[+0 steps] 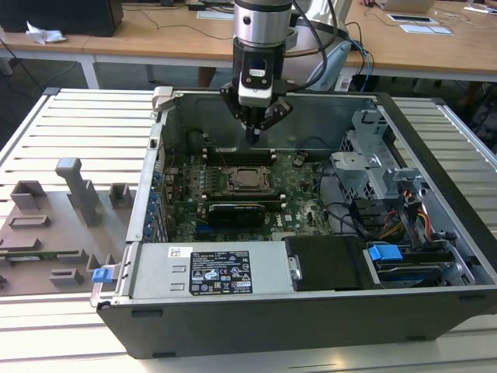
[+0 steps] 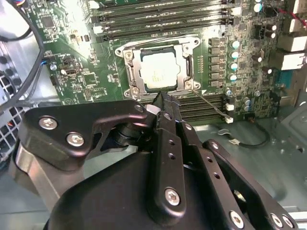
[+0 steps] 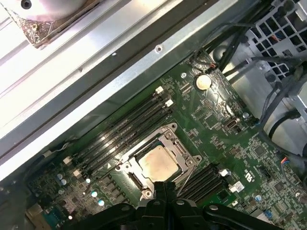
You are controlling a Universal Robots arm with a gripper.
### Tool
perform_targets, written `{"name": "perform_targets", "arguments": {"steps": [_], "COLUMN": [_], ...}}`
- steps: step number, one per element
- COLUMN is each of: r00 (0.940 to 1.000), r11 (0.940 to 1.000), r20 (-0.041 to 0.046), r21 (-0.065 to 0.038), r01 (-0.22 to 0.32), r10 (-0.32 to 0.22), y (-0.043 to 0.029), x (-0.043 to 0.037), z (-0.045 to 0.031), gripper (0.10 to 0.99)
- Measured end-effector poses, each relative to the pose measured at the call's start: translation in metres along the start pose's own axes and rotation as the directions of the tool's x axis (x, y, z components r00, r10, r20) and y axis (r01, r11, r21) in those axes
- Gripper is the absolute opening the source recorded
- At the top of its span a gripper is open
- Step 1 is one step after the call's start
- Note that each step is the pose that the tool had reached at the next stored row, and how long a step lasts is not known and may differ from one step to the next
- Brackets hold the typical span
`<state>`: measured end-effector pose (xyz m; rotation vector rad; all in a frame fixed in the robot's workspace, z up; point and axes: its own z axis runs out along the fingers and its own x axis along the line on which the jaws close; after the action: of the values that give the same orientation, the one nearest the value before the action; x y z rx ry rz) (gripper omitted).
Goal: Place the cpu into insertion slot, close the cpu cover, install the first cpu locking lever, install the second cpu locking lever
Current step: 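Install the first cpu locking lever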
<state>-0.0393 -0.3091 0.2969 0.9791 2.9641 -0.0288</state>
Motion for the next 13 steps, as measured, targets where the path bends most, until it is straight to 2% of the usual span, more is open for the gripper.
{"name": "perform_targets", "arguments": {"steps": [2, 7, 12, 13], "r00": [0.9992, 0.9954, 0.9889, 0.9854], "r11": [0.9992, 0.9954, 0.9889, 0.9853], "r20": [0.0005, 0.0012, 0.0019, 0.0022], "r21": [-0.001, -0.002, -0.004, -0.004], "r01": [0.041, 0.096, 0.149, 0.171], "r10": [-0.041, -0.096, -0.149, -0.171], "y": [0.0, 0.0, 0.0, 0.0], "x": [0.0, 0.0, 0.0, 0.0], "z": [0.0, 0.0, 0.0, 0.0], "gripper": [0.106, 0.106, 0.106, 0.106]}}
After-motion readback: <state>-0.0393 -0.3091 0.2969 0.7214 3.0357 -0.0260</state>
